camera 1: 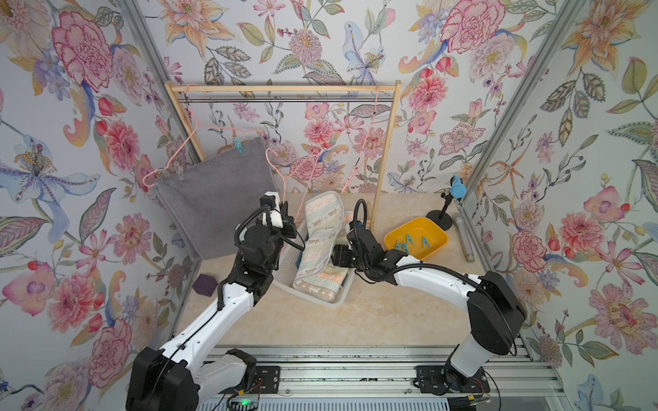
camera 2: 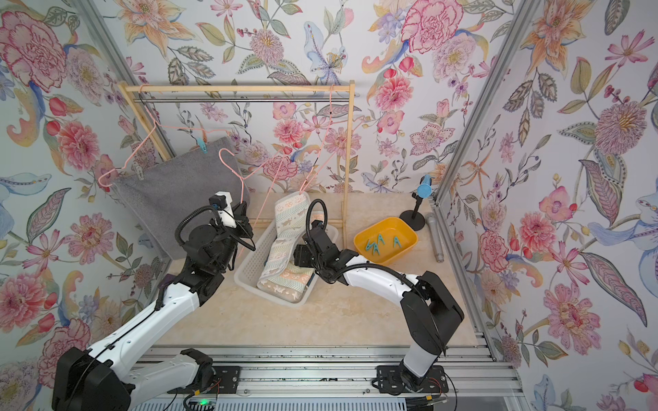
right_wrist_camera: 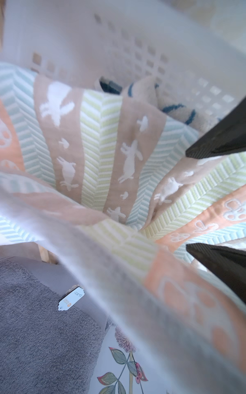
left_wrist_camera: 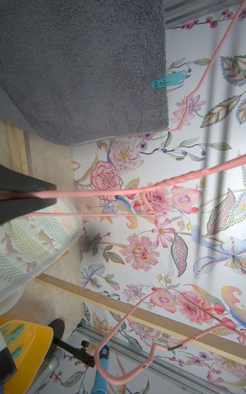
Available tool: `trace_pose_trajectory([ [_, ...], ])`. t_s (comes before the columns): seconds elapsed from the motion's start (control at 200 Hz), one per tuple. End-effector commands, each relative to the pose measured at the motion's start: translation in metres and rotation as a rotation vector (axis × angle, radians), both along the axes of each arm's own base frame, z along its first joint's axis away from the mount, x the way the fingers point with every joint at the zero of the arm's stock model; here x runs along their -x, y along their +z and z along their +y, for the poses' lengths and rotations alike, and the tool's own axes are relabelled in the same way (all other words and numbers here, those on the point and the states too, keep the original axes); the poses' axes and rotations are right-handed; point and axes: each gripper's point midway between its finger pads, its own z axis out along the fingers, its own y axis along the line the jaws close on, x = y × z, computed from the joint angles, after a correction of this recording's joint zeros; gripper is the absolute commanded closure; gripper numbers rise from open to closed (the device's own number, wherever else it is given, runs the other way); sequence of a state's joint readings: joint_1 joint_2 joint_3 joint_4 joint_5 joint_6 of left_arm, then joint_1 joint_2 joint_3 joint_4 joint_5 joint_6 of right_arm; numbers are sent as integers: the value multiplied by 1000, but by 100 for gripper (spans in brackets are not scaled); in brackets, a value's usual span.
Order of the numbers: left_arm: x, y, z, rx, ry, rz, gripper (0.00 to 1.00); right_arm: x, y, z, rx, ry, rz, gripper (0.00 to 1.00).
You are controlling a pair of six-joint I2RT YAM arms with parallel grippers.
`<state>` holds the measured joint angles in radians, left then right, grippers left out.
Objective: Remove the clothespins securing towels to the hanger
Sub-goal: Remove the towel from the hanger.
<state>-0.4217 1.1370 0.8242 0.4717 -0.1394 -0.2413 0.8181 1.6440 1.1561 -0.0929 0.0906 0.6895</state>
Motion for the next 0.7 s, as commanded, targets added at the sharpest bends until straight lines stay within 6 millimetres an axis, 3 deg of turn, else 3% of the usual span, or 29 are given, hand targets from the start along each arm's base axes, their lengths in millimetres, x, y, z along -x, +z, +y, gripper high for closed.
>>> trace_pose_trajectory([
  [0.0, 4, 3, 2, -16, 14, -16, 100, -2, 15, -25, 43, -53, -83, 34],
  [0.175, 1, -5, 1, -12, 9, 2, 100, 2, 36, -55, 86, -95, -151, 33],
  [0.34, 1, -15, -1, 1, -3, 24, 100, 5, 58, -61, 109, -72, -225, 32],
  [0.505, 1, -17, -1, 4, -5, 34, 100, 12, 63, -36, 114, 44, -259, 31],
  [0.696, 2, -16, -2, -1, -9, 43, 100, 29, 31, 13, 124, 204, -197, 31],
])
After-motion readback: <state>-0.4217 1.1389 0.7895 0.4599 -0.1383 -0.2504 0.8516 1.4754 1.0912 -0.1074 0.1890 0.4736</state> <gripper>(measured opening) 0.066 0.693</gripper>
